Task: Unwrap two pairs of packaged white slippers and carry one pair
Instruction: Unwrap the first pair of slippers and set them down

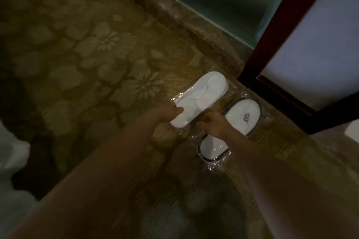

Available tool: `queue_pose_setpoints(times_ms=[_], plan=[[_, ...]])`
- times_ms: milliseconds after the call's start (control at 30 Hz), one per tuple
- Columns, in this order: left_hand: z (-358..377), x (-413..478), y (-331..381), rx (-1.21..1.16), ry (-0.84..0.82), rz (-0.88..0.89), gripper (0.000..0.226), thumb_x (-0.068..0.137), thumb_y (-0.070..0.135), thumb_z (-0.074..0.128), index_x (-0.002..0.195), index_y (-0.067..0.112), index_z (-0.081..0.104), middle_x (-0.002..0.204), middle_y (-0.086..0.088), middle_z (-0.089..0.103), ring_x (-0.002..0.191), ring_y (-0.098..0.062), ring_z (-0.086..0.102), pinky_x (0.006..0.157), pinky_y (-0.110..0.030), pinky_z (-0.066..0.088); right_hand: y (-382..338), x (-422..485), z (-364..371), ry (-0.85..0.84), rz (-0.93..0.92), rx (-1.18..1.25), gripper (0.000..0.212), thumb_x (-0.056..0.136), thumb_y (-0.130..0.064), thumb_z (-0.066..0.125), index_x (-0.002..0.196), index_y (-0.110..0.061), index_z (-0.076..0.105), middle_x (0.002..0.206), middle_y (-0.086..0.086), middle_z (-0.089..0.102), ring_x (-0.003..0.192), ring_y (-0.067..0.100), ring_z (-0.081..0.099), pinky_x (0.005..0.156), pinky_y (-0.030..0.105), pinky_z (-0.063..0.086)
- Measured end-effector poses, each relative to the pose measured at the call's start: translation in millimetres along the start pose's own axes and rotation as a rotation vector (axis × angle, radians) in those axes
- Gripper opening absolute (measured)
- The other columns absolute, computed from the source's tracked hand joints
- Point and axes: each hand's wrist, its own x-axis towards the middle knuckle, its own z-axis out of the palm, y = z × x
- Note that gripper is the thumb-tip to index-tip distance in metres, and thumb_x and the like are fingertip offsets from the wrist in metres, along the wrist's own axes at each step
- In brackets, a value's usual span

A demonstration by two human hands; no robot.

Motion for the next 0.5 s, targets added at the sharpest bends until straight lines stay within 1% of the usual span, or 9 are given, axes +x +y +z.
queue_pose_setpoints(times_ms=[33, 67, 167, 267, 367, 400, 467, 500], plan=[[-3.3, 7.6, 4.1, 0.021, 0.006, 0.036, 0.050, 0.096, 0.033, 0.044, 0.133, -0.002, 0.047, 0.135, -0.020, 0.053, 0.121, -0.032, 0.052, 0.090, -0.030, 0.042, 0.4, 8.3, 2.6, 0.016, -0.034, 0.006, 0.032, 0.087, -0.022, 0.063, 0.111, -0.001, 0.064, 0.111, 0.016, 0.067, 0.104, 0.027, 0.062, 0.083, 0.027, 0.043], [-6.8, 14.3, 6.8, 0.057, 0.022, 0.067, 0.050, 0.096, 0.032, 0.045, 0.132, -0.002, 0.047, 0.135, -0.021, 0.053, 0.122, -0.033, 0.052, 0.093, -0.031, 0.042, 1.0, 16.5, 3.2, 0.038, -0.062, -0.003, 0.035, 0.087, -0.023, 0.064, 0.114, 0.000, 0.063, 0.114, 0.016, 0.067, 0.108, 0.027, 0.061, 0.086, 0.028, 0.043], [-11.5, 38.9, 9.0, 0.085, 0.038, 0.099, 0.051, 0.096, 0.034, 0.046, 0.130, -0.005, 0.049, 0.136, -0.023, 0.052, 0.124, -0.036, 0.050, 0.100, -0.038, 0.041, -1.9, 39.4, 3.3, 0.070, -0.042, 0.011, 0.038, 0.089, -0.025, 0.061, 0.116, 0.002, 0.060, 0.118, 0.017, 0.063, 0.113, 0.029, 0.057, 0.088, 0.028, 0.041], [1.8, 57.4, -2.8, 0.137, 0.022, 0.097, 0.051, 0.095, 0.036, 0.048, 0.129, -0.003, 0.050, 0.135, -0.021, 0.053, 0.123, -0.034, 0.050, 0.099, -0.037, 0.041, -1.5, 56.4, 5.0, 0.093, -0.021, 0.003, 0.043, 0.089, -0.027, 0.061, 0.120, 0.002, 0.056, 0.122, 0.018, 0.061, 0.116, 0.030, 0.056, 0.096, 0.033, 0.043], [16.2, 63.6, -19.2, 0.116, 0.031, 0.092, 0.051, 0.092, 0.033, 0.052, 0.130, 0.000, 0.046, 0.136, -0.019, 0.049, 0.123, -0.032, 0.050, 0.097, -0.037, 0.042, 0.6, 67.2, 9.3, 0.099, 0.000, 0.070, 0.047, 0.088, -0.028, 0.062, 0.123, 0.002, 0.054, 0.126, 0.019, 0.059, 0.119, 0.030, 0.054, 0.097, 0.032, 0.042], [20.4, 63.9, -26.4, 0.122, 0.031, 0.076, 0.055, 0.091, 0.033, 0.055, 0.135, 0.001, 0.041, 0.139, -0.018, 0.046, 0.125, -0.031, 0.048, 0.099, -0.037, 0.041, 1.0, 69.2, 11.1, 0.099, 0.010, 0.100, 0.048, 0.088, -0.028, 0.063, 0.124, 0.002, 0.053, 0.127, 0.019, 0.058, 0.120, 0.030, 0.053, 0.097, 0.032, 0.041], [26.7, 64.1, -39.8, 0.133, 0.025, 0.068, 0.071, 0.086, 0.034, 0.061, 0.144, 0.007, 0.029, 0.148, -0.016, 0.037, 0.132, -0.029, 0.041, 0.107, -0.037, 0.036, 3.1, 70.4, 15.4, 0.106, 0.040, 0.182, 0.051, 0.087, -0.027, 0.064, 0.127, 0.001, 0.050, 0.129, 0.018, 0.056, 0.121, 0.030, 0.052, 0.098, 0.032, 0.041], [28.3, 65.3, -45.0, 0.118, 0.020, 0.081, 0.078, 0.083, 0.035, 0.064, 0.146, 0.010, 0.027, 0.149, -0.014, 0.035, 0.133, -0.029, 0.040, 0.109, -0.037, 0.035, 4.4, 71.1, 18.3, 0.106, 0.057, 0.243, 0.053, 0.086, -0.026, 0.065, 0.128, 0.002, 0.049, 0.130, 0.018, 0.055, 0.122, 0.030, 0.051, 0.100, 0.033, 0.041]])
